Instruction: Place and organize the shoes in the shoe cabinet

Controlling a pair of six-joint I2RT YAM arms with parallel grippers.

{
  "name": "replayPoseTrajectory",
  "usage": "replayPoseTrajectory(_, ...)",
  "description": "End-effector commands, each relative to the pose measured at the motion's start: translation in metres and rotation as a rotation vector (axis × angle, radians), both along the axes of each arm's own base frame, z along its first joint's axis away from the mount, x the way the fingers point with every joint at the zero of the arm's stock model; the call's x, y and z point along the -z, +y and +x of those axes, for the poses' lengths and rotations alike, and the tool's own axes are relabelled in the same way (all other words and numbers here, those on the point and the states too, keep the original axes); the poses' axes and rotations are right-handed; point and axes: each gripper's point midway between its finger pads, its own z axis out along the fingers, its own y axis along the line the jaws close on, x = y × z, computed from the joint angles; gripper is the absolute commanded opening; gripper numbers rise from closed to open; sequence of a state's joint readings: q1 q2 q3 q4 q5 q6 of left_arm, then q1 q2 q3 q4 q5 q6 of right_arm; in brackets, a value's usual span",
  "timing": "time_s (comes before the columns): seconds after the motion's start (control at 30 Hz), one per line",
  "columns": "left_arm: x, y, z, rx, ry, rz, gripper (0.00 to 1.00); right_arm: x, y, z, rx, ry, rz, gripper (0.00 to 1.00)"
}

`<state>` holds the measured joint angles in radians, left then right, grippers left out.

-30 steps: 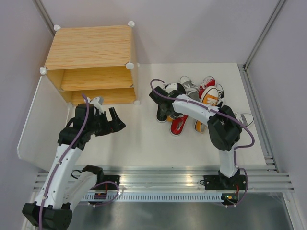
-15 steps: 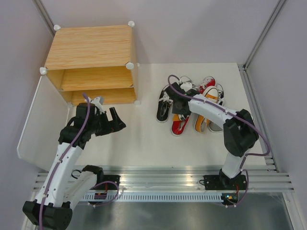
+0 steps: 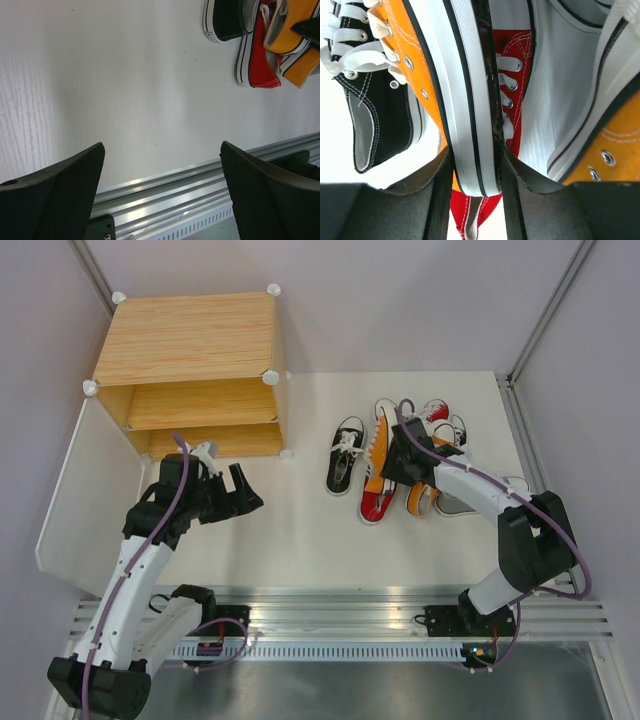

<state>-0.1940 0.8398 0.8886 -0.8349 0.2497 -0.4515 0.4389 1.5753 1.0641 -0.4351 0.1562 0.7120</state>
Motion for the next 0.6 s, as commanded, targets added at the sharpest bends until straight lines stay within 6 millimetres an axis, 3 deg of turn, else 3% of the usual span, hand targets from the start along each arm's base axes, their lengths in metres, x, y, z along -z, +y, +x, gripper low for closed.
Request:
replayPoseTrajectory(0.0,-0.007,-0.009,0.002,0.034,-0.023,-0.036,1.0,0.012,-0.002,0.015,0.0,-0.037,0.055,0.36)
replayPoseTrajectory(0.07,-0.007,-0.01,0.002,0.036,-0.019,-0.043,1.0,0.015,-0.01,0.015,0.032,-0.024,0.091,0.28)
replayPoseTrajectory(0.13,-0.008,-0.012,0.001,0.039,-0.016,-0.054,1.0,0.016,-0.016,0.016,0.05,-0.005,0.127,0.14)
replayPoseTrajectory(0.23,-0.01,-0.013,0.002,0.04,-0.015,-0.065,1.0,0.006,-0.021,0.019,0.065,-0.016,0.178,0.01)
replayPoseTrajectory(0.33,-0.012,-0.016,0.003,0.046,-0.017,-0.079,1.0,-0.009,-0.018,0.025,0.051,-0.05,0.27,0.01)
replayPoseTrajectory(0.57,-0.019,-0.025,0.009,0.058,-0.021,-0.127,1.0,-0.057,0.024,0.03,-0.102,-0.132,0.541,0.01)
